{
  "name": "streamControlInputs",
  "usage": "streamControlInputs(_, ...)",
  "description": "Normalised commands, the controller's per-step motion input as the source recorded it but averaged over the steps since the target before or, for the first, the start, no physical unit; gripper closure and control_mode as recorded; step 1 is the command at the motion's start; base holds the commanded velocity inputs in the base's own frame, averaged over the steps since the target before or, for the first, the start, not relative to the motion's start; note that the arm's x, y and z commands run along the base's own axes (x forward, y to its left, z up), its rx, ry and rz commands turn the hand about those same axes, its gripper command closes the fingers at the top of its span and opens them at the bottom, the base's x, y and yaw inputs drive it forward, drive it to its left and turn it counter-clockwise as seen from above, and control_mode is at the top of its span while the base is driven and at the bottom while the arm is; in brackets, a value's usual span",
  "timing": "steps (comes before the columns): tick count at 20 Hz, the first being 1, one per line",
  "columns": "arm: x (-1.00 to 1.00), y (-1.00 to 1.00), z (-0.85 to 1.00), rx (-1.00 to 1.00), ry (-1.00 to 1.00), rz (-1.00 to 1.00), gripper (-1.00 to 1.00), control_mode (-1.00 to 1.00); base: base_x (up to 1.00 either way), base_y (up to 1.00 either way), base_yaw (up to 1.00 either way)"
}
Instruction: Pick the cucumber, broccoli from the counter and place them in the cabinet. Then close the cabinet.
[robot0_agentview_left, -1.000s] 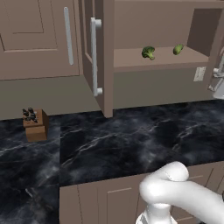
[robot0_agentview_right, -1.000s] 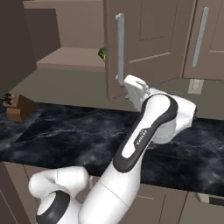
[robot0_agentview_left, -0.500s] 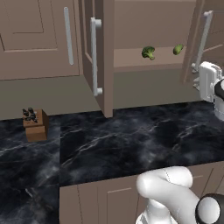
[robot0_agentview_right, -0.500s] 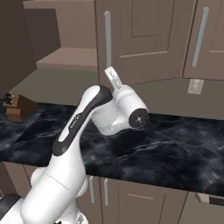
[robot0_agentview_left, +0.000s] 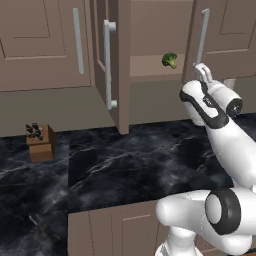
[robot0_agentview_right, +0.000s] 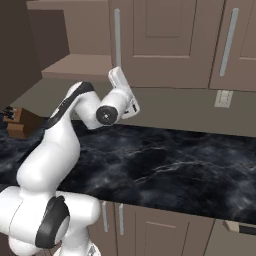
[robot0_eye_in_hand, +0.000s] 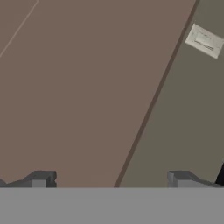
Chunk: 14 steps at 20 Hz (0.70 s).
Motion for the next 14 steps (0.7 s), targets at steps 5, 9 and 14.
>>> streamControlInputs(5, 1.0, 0.0, 0.16, 0.03, 0.05, -0.37, -1.0, -1.0, 0.0, 0.0, 0.0)
streamControlInputs(9, 0.69, -0.24, 0.26, 0.06, 0.03, -0.25, -1.0, -1.0, 0.0, 0.0, 0.0)
streamControlInputs(14, -0.58, -0.6, 0.64, 0.12, 0.05, -0.03, -1.0, -1.0, 0.0, 0.0, 0.0)
